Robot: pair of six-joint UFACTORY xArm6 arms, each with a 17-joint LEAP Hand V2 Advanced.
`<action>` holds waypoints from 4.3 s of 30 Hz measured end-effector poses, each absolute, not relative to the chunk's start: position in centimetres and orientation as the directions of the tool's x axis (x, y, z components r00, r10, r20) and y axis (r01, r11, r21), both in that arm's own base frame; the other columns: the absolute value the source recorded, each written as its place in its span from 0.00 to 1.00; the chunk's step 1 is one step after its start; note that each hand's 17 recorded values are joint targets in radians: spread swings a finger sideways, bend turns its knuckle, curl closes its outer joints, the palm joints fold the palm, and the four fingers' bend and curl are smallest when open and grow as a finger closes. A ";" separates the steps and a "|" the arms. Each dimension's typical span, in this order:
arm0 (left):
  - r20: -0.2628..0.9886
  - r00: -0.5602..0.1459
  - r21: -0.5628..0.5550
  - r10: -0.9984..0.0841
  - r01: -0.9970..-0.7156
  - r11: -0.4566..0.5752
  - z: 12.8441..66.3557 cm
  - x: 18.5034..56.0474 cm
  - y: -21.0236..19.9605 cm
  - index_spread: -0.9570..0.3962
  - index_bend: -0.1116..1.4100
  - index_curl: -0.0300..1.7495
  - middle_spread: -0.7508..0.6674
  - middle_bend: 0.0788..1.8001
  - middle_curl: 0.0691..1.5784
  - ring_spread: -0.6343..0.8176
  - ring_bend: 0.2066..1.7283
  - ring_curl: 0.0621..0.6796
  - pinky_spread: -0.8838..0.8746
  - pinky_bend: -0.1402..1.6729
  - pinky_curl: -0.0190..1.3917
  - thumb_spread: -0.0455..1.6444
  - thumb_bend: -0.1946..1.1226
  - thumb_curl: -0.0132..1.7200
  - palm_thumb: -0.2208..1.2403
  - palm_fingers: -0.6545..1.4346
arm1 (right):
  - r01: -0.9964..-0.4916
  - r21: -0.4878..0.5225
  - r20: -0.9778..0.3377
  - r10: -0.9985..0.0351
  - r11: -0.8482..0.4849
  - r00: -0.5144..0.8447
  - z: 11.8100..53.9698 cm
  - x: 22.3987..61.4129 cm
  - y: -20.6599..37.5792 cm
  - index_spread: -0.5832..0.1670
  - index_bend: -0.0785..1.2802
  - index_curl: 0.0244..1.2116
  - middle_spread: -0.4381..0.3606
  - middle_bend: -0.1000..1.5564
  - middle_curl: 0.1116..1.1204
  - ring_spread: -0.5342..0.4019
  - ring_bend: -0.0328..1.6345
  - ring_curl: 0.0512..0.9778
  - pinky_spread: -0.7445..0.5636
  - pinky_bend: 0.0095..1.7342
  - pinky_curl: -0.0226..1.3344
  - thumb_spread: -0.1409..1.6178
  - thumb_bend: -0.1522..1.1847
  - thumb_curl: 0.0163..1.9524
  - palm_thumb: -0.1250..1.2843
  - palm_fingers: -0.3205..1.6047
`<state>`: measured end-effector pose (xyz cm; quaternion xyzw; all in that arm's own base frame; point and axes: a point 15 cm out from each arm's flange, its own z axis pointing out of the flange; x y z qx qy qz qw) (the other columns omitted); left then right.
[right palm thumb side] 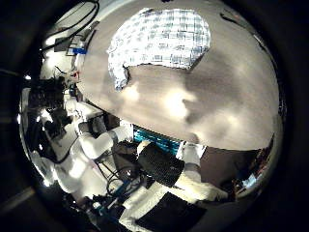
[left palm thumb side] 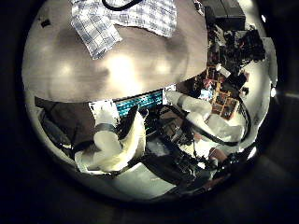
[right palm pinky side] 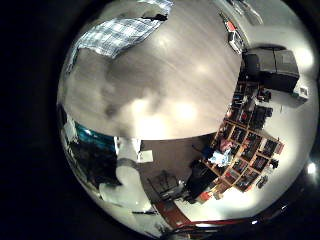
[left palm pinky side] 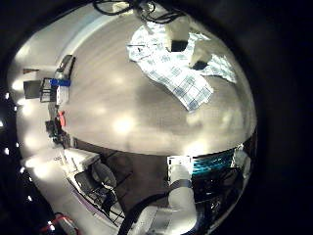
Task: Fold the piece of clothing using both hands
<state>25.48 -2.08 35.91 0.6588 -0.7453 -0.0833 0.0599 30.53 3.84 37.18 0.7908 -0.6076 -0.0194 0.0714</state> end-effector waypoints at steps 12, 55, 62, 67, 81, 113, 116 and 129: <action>-0.048 -0.149 0.181 -0.988 -0.974 0.138 36.5 26.8 -1.3 0.70 0.18 0.20 0.71 0.07 0.23 0.61 0.40 0.24 0.65 0.33 0.34 0.68 0.13 0.19 0.39 0.37 | -0.958 0.148 0.051 -0.965 -0.247 0.257 37.2 30.1 3.8 0.25 0.18 0.23 0.48 0.26 0.25 0.56 0.44 0.15 0.85 0.38 0.12 0.76 0.10 0.13 0.32 0.32; -0.064 -0.224 0.265 -0.972 -0.943 0.200 17.2 37.9 -2.2 0.56 0.23 0.27 0.40 0.43 0.37 0.24 0.58 0.42 0.38 0.43 0.32 0.63 0.24 0.24 0.61 0.86 | -0.951 0.228 0.000 -0.977 -0.207 0.213 34.0 30.9 4.2 0.26 0.18 0.23 0.49 0.27 0.26 0.52 0.45 0.15 0.83 0.37 0.11 0.78 0.10 0.13 0.34 0.33; -0.067 -0.231 0.241 -0.971 -0.948 0.209 20.6 37.9 -2.6 0.40 0.35 0.38 0.27 0.49 0.48 0.14 0.72 0.62 0.22 0.63 0.44 0.65 0.24 0.28 0.71 0.85 | -0.944 0.248 -0.002 -0.974 -0.219 0.226 31.1 33.2 5.0 0.27 0.18 0.23 0.47 0.28 0.26 0.47 0.47 0.16 0.78 0.37 0.10 0.77 0.11 0.13 0.36 0.35; -0.063 -0.259 0.257 -0.964 -0.937 0.235 24.0 36.8 -3.4 0.33 0.39 0.45 0.21 0.51 0.53 0.13 0.76 0.68 0.19 0.69 0.48 0.66 0.22 0.30 0.73 0.82 | -0.933 0.264 0.001 -0.967 -0.244 0.253 28.0 35.0 6.6 0.30 0.17 0.23 0.44 0.29 0.27 0.41 0.51 0.19 0.72 0.37 0.10 0.75 0.10 0.14 0.39 0.36; -0.058 -0.302 0.294 -0.952 -0.916 0.273 28.9 34.4 -4.4 0.21 0.36 0.63 0.14 0.52 0.63 0.13 0.81 0.74 0.17 0.74 0.50 0.66 0.14 0.34 0.76 0.79 | -0.922 0.285 0.073 -0.954 -0.261 0.292 19.7 38.0 12.7 0.37 0.18 0.23 0.31 0.34 0.32 0.29 0.60 0.26 0.45 0.47 0.11 0.69 0.11 0.17 0.48 0.45; -0.014 -0.371 0.320 -0.929 -0.881 0.347 35.7 32.0 -3.6 0.17 0.22 0.82 0.08 0.46 0.70 0.13 0.78 0.72 0.16 0.72 0.51 0.67 0.14 0.36 0.75 0.81 | -0.966 0.169 0.227 -0.947 -0.194 0.229 32.9 34.8 8.5 0.29 0.79 0.74 0.25 0.78 0.79 0.31 0.86 0.66 0.40 0.84 0.42 0.83 0.12 0.26 0.74 0.69; -0.016 -0.365 0.329 -0.931 -0.881 0.340 35.5 34.4 -3.8 0.18 0.20 0.83 0.07 0.45 0.71 0.13 0.78 0.72 0.16 0.72 0.51 0.67 0.14 0.36 0.75 0.81 | -0.963 0.188 0.250 -0.939 -0.191 0.235 32.8 36.6 8.7 0.29 0.79 0.75 0.25 0.78 0.80 0.31 0.86 0.67 0.40 0.84 0.43 0.84 0.11 0.26 0.74 0.69; -0.035 -0.384 0.340 -0.923 -0.873 0.351 28.1 45.6 -6.5 0.20 0.20 0.84 0.06 0.44 0.72 0.12 0.75 0.72 0.16 0.69 0.52 0.65 0.13 0.34 0.72 0.79 | -0.898 0.431 0.311 -0.920 -0.087 0.239 24.5 43.4 7.9 0.29 0.79 0.80 0.27 0.79 0.83 0.31 0.86 0.72 0.39 0.81 0.49 0.85 0.11 0.26 0.71 0.64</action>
